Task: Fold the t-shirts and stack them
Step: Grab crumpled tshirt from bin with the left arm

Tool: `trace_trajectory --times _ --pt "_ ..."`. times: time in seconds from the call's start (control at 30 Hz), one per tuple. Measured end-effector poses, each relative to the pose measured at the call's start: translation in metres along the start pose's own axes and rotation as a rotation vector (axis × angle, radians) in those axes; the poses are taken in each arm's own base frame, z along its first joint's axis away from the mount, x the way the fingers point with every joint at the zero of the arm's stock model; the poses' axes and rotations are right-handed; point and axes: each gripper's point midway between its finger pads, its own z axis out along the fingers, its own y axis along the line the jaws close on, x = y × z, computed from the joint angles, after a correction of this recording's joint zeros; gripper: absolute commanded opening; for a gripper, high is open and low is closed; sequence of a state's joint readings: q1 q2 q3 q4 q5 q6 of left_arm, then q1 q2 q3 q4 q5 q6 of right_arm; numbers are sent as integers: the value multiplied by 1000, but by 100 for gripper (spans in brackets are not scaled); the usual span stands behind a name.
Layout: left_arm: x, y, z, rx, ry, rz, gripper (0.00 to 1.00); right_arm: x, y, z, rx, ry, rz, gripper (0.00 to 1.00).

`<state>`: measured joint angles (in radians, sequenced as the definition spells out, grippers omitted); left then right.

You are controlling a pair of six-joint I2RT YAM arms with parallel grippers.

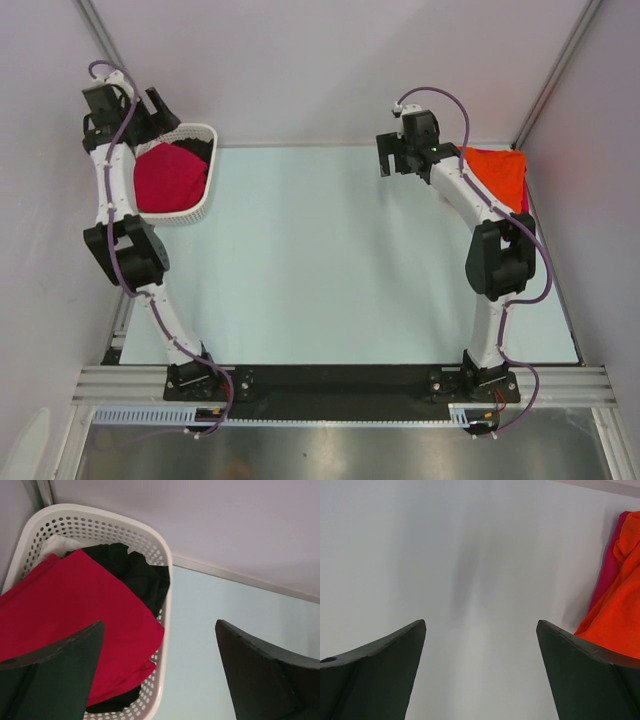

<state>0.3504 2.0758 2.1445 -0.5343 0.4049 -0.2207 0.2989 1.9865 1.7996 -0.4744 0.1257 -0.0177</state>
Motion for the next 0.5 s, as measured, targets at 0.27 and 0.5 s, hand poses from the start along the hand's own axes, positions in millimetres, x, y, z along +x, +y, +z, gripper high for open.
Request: trace_trajectory --times 0.27,0.5 --pt "74 1 48 -185 194 132 93 0 -12 1 15 1 14 100" --pt "125 28 41 -385 361 234 92 0 -24 2 27 3 29 100"
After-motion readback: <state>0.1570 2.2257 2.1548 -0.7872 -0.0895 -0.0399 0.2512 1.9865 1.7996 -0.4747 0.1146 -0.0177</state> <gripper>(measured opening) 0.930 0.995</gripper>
